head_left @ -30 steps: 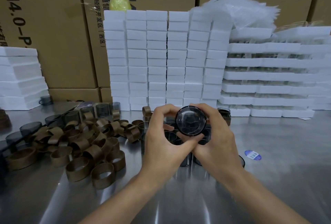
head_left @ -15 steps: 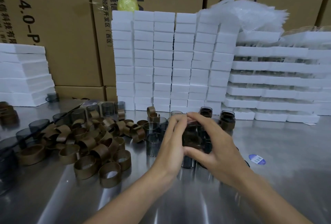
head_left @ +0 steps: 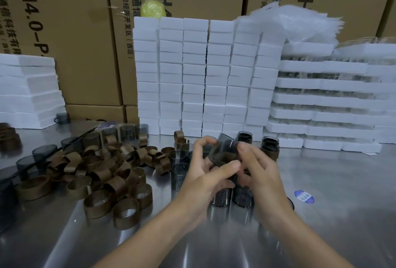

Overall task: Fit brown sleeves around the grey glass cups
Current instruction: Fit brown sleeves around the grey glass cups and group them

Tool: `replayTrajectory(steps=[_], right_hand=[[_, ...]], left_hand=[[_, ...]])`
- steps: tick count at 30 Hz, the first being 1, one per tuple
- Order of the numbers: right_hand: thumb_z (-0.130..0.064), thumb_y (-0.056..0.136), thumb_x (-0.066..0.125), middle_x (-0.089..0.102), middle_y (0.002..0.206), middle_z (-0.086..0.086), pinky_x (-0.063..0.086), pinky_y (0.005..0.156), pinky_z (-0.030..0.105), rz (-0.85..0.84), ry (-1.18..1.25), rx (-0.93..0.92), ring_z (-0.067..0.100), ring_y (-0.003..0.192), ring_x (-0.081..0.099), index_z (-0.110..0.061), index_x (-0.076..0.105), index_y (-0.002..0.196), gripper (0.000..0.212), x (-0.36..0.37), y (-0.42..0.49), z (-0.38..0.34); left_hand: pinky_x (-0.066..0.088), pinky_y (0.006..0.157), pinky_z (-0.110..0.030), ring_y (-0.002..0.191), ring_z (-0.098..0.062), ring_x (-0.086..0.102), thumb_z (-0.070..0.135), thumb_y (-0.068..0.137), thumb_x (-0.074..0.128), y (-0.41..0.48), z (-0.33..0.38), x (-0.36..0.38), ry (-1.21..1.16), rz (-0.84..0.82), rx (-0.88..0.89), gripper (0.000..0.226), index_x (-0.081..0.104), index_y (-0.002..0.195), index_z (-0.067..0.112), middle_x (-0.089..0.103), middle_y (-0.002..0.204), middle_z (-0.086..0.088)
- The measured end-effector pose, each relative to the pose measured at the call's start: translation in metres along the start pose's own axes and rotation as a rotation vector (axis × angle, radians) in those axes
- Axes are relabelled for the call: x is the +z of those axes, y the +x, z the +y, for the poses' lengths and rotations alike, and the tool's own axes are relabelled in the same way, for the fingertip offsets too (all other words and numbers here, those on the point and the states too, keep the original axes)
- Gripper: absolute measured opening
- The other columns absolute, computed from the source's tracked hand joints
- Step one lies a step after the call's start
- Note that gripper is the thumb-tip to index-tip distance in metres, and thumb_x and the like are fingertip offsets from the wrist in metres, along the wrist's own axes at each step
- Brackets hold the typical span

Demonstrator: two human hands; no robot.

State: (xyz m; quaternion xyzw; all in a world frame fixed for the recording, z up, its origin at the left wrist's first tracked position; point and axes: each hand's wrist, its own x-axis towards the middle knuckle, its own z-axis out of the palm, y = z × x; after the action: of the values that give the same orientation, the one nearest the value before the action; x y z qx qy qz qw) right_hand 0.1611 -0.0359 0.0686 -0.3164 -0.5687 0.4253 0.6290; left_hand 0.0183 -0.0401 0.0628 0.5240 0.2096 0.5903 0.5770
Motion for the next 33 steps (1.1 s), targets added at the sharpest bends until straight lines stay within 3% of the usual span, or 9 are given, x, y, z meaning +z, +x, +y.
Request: replayTrajectory(steps=[4,8,11,14,19,23,27,30,33], right_hand=[[-0.059,0.089,0.074,0.083,0.110,0.002,0.058,0.080,0.028,-0.076,-0.036,0.091,0.019,0.103,0.078,-0.031,0.082,0.115,0.039,0.000,-0.001,-0.001],[-0.060,0.088,0.081,0.084,0.098,-0.001,0.060,0.078,0.026,0.028,-0.069,-0.012,0.015,0.090,0.079,-0.030,0.086,0.105,0.035,0.003,-0.002,-0.003],[-0.057,0.092,0.072,0.068,0.067,-0.020,0.047,0.059,0.011,0.035,-0.069,-0.095,-0.001,0.059,0.060,-0.038,0.083,0.084,0.023,0.007,-0.004,-0.007],[-0.050,0.098,0.075,0.065,0.069,-0.017,0.044,0.058,0.010,0.010,-0.077,-0.157,-0.003,0.060,0.054,-0.041,0.083,0.089,0.015,0.005,-0.004,-0.003],[-0.066,0.082,0.076,0.079,0.109,-0.009,0.054,0.078,0.018,-0.044,-0.167,-0.039,0.013,0.096,0.072,-0.042,0.079,0.119,0.044,0.002,-0.001,0.002],[-0.065,0.082,0.080,0.081,0.118,-0.009,0.060,0.082,0.024,-0.133,-0.160,0.049,0.007,0.110,0.076,-0.044,0.080,0.117,0.041,-0.002,0.000,0.002],[-0.056,0.073,0.092,0.082,0.110,-0.009,0.056,0.081,0.010,-0.043,-0.185,0.018,0.007,0.100,0.079,-0.043,0.076,0.109,0.041,-0.005,0.002,0.004],[-0.066,0.062,0.093,0.079,0.099,-0.012,0.055,0.075,0.011,0.009,-0.259,0.012,0.004,0.089,0.076,-0.047,0.068,0.099,0.048,-0.007,0.005,0.010],[-0.076,0.056,0.094,0.075,0.095,-0.009,0.056,0.075,0.021,0.024,-0.300,0.007,0.009,0.089,0.075,-0.047,0.064,0.097,0.058,-0.010,0.006,0.016]], left_hand=[[0.063,0.087,-0.034,0.117,-0.016,0.074,0.029,0.083,0.091,0.002,-0.004,-0.012,0.483,0.070,0.209,0.066,0.053,0.135,0.045,0.076,0.123,0.007],[0.060,0.085,-0.029,0.127,-0.004,0.062,0.049,0.090,0.082,0.001,-0.013,-0.016,0.864,0.139,0.404,0.067,0.050,0.147,0.059,0.058,0.137,0.027],[0.057,0.090,-0.022,0.127,-0.006,0.063,0.053,0.101,0.068,0.002,-0.015,-0.019,0.856,0.131,0.427,0.061,0.044,0.157,0.054,0.058,0.141,0.026],[0.059,0.092,-0.028,0.117,-0.012,0.072,0.065,0.104,0.048,0.003,-0.015,-0.021,0.670,0.166,0.352,0.058,0.045,0.159,0.045,0.070,0.137,0.016],[0.058,0.074,-0.035,0.082,-0.022,0.080,0.063,0.108,0.020,0.010,-0.008,-0.022,0.550,0.100,0.134,0.068,0.074,0.125,0.026,0.083,0.099,0.000],[0.057,0.068,-0.036,0.071,-0.004,0.071,0.059,0.112,0.024,0.008,-0.009,-0.037,1.181,0.232,0.289,0.061,0.077,0.094,0.032,0.074,0.073,0.013],[0.046,0.054,-0.029,0.059,-0.008,0.059,0.056,0.111,0.036,0.016,-0.001,-0.061,1.682,0.326,0.403,0.052,0.065,0.076,0.030,0.061,0.061,0.012],[0.055,0.087,-0.036,0.097,-0.009,0.068,0.039,0.110,0.050,0.025,0.003,-0.089,1.824,0.339,0.279,0.023,0.071,0.119,0.038,0.074,0.104,0.016],[0.043,0.113,-0.043,0.138,-0.018,0.051,0.035,0.112,0.043,0.029,0.004,-0.123,1.966,0.350,0.022,0.038,0.055,0.148,0.031,0.060,0.145,0.009]])
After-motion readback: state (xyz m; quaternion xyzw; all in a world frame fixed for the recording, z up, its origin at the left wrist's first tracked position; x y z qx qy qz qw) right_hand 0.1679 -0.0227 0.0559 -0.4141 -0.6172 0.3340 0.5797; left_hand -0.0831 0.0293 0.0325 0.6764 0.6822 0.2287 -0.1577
